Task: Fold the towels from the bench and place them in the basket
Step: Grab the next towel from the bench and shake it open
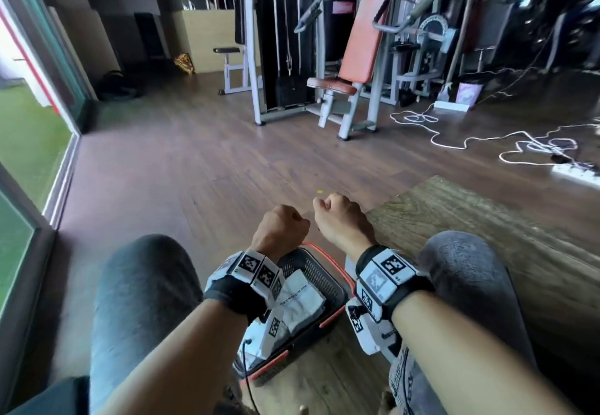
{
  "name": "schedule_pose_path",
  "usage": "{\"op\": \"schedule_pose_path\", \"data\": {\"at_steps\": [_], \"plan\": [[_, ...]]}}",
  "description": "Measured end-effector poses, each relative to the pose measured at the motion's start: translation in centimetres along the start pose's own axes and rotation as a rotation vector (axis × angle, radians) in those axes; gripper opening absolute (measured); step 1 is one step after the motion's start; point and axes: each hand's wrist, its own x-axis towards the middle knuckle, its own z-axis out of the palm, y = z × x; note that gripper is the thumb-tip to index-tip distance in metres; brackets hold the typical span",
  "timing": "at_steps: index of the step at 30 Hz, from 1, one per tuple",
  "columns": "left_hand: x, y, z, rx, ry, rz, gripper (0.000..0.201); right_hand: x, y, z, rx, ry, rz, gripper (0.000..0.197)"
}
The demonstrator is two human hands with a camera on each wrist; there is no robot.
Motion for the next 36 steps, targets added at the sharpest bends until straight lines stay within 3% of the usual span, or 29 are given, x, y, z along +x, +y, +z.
{"op": "schedule_pose_path", "data": {"at_steps": [7, 11, 18, 20, 25, 30, 36], "plan": [[1.1, 2.8, 1.7, -0.020, -0.085, 0.077, 0.017, 0.5, 1.8, -2.2, 0.000, 0.088, 0.134, 0.037], [2.4, 5.3, 3.3, -0.025, -0.197, 0.183, 0.010, 0.4, 3.2, -4.3, 0.010, 0.156, 0.215, 0.037], [2.6, 11.1, 9.4, 0.012, -0.422, 0.373, 0.015, -0.8, 7.7, -8.4, 0.011, 0.295, 0.415, 0.043], [2.0, 12.4, 11.3, 0.017, -0.480, 0.416, 0.019, -1.8, 9.4, -9.6, -0.002, 0.322, 0.469, 0.044], [-0.4, 15.6, 15.3, 0.003, -0.654, 0.519, 0.006, -4.8, 13.6, -12.8, -0.029, 0.386, 0.606, 0.042], [-4.1, 18.8, 18.4, 0.109, -0.871, 0.615, 0.028, -8.9, 18.5, -15.8, -0.051, 0.417, 0.722, 0.038], [-9.4, 22.2, 23.8, 0.253, -1.077, 0.768, 0.037, -14.4, 25.5, -19.0, -0.079, 0.384, 0.850, 0.040]]}}
